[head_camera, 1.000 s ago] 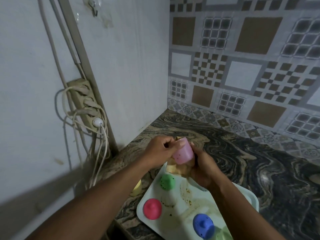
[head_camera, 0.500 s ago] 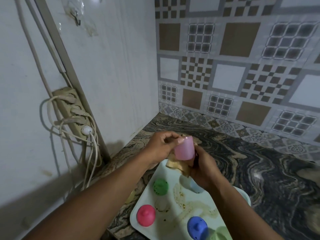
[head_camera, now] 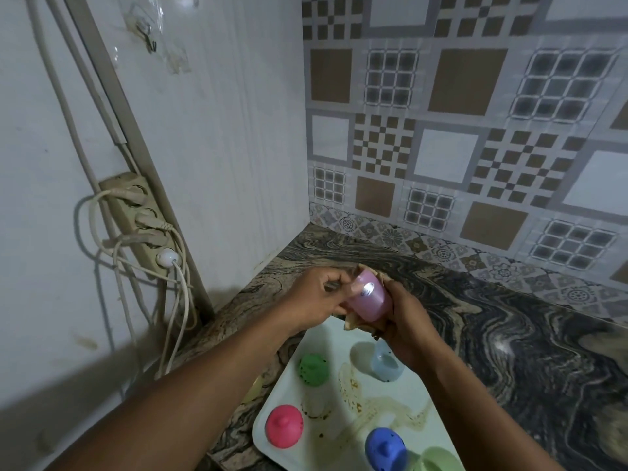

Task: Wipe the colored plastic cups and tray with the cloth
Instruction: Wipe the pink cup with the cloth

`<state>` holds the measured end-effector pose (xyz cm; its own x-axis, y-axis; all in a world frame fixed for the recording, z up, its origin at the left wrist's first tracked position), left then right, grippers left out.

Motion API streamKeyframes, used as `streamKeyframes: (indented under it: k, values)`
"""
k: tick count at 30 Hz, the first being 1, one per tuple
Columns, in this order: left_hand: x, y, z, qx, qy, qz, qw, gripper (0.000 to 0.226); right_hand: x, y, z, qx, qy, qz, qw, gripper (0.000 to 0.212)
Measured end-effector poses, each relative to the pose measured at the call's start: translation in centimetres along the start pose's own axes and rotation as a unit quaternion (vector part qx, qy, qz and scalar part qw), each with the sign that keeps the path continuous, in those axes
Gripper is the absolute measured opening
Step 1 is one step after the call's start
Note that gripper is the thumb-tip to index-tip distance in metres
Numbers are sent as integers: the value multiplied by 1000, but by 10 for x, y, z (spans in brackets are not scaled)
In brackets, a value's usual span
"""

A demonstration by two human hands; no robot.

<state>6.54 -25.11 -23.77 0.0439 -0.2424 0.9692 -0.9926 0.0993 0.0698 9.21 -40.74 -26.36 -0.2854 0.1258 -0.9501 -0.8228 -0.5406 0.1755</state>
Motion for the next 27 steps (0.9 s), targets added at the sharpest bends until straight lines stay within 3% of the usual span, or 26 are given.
streamKeyframes:
  k: [2,4,6,8,11,14,16,18,20,24,27]
  values:
    - [-4,0,-1,4,-5,-6,1000,18,-2,1,-3,8,-23,3,1000,46]
    - [-2,-1,-3,24,24,-27,999,24,-6,1,-4,63,-19,-63,996,34]
    - [3,-3,-2,19,114,-66,991,37,-13,3,-4,109,88,-161,977,26]
    - [9,-3,0,14,154,-70,986,33,-15,5,1,103,159,-214,958,24]
    - [10,-2,0,12,123,-33,992,7,-8,1,-1,113,32,-100,988,29]
    - [5,1,2,-4,133,-29,991,24,-2,0,0,91,-83,8,992,32]
    - [6,3,5,-16,130,-71,989,38,-6,2,2,109,-72,-42,991,29]
    - [13,4,7,-23,97,-116,988,39,-14,7,4,144,42,-133,980,26]
    - [17,3,7,-13,51,-106,993,34,-15,11,10,149,120,-191,963,25]
    - [8,2,5,-15,68,-48,996,30,-4,2,8,112,-44,-56,991,34]
    - [-2,3,4,-19,118,-63,991,31,1,-2,5,82,-55,-15,995,35]
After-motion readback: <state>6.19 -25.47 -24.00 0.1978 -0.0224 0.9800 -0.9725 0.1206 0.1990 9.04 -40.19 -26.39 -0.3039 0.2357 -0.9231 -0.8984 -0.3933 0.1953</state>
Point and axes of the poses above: each hand's wrist, its own y-axis away from the middle knuckle, its own z-axis out of the palm, x = y × z, the point moved 4 cm from there along -y, towards the middle knuckle, and after that the axes turned 8 degrees about -x, right-handed, at the moved point
